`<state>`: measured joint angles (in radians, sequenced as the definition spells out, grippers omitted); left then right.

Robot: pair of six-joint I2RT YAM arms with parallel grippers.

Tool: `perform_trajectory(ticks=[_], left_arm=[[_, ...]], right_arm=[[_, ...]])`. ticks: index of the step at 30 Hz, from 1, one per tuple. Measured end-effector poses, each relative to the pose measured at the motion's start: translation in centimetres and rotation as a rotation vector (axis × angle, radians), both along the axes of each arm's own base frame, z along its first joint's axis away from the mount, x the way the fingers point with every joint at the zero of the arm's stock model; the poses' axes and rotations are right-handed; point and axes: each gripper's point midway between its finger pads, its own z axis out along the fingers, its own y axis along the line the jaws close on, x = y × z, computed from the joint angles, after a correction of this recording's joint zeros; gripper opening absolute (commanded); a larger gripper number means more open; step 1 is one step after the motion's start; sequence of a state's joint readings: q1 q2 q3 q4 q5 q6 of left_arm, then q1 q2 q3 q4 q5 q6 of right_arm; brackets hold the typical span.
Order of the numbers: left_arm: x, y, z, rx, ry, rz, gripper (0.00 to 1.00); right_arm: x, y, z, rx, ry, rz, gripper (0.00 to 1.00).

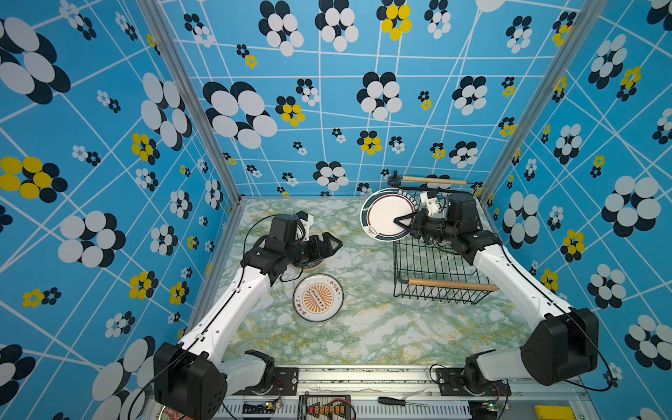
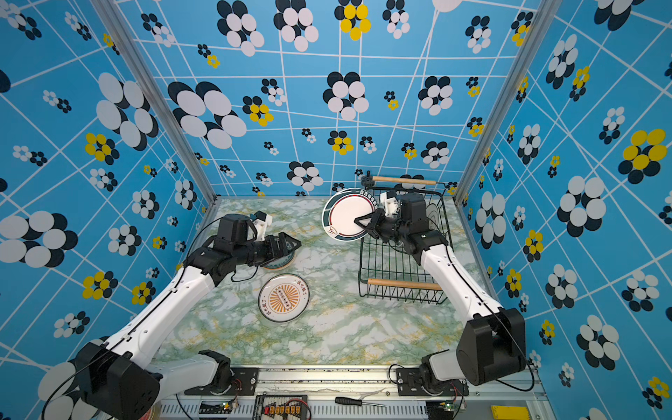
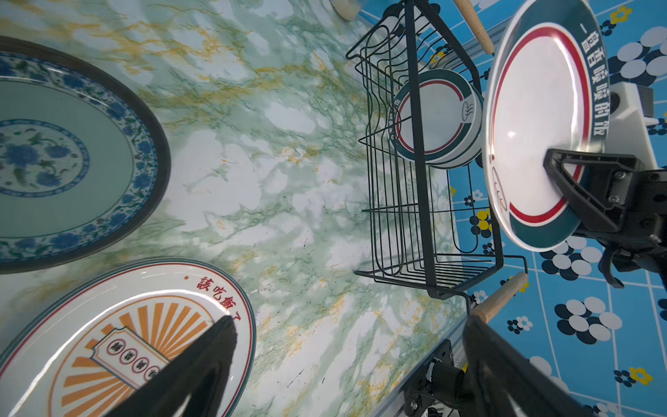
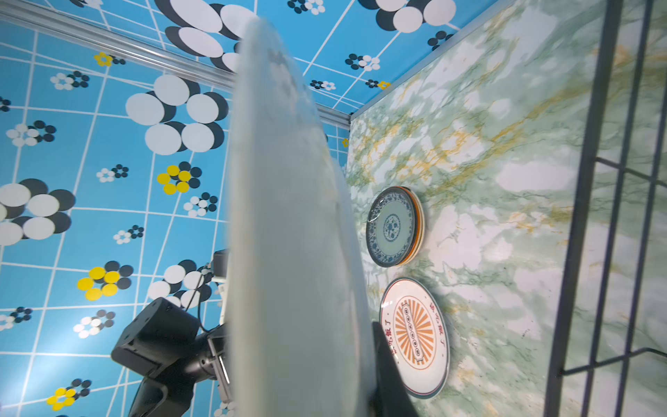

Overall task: Unload the plates from the dish rack
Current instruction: Pick up the plate from the dish rack, then place the plate on the plate.

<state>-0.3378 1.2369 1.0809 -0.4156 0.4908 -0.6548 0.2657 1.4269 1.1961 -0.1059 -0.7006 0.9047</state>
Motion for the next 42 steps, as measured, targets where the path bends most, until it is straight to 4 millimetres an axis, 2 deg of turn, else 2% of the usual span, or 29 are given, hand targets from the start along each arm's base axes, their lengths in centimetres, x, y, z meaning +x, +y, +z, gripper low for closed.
perform_trajectory(ticks=[12, 18, 21, 26, 29, 32, 35, 42], left_arm=[[1.9, -3.1, 1.7, -0.099, -0.038, -0.032, 1.00], [2.4, -4.2, 1.9, -0.143, -0.047, -0.063, 0.92], [2.8, -4.5, 1.8, -0.156, -0.047, -0.070, 0.84], [3.1, -5.0, 1.9, -0.172, -0.047, -0.084, 0.61], [3.4, -5.3, 2.1, -0.184, -0.045, -0.093, 0.51], [3.4, -5.5, 1.9, -0.188, -0.039, -0.104, 0.44], [3.3, -5.5, 1.7, -0.187, -0.030, -0.109, 0.34], [3.6, -5.3, 2.1, -0.200, -0.033, -0.106, 0.18]], right_arm=[[-1.9, 4.2, -0.9, 0.065, 0.030, 0.156, 0.10], [-2.5, 5.9, -0.9, 0.095, 0.026, 0.221, 0.11], [-2.8, 6.5, -1.2, 0.103, 0.033, 0.254, 0.11], [-3.1, 7.1, -2.0, 0.106, 0.060, 0.285, 0.13], [-3.2, 7.2, -2.1, 0.108, 0.065, 0.296, 0.14], [-3.4, 7.5, -2.3, 0.110, 0.069, 0.307, 0.14], [-3.5, 7.8, -2.6, 0.113, 0.075, 0.324, 0.14], [-2.9, 8.1, -3.4, 0.112, 0.080, 0.331, 0.23]])
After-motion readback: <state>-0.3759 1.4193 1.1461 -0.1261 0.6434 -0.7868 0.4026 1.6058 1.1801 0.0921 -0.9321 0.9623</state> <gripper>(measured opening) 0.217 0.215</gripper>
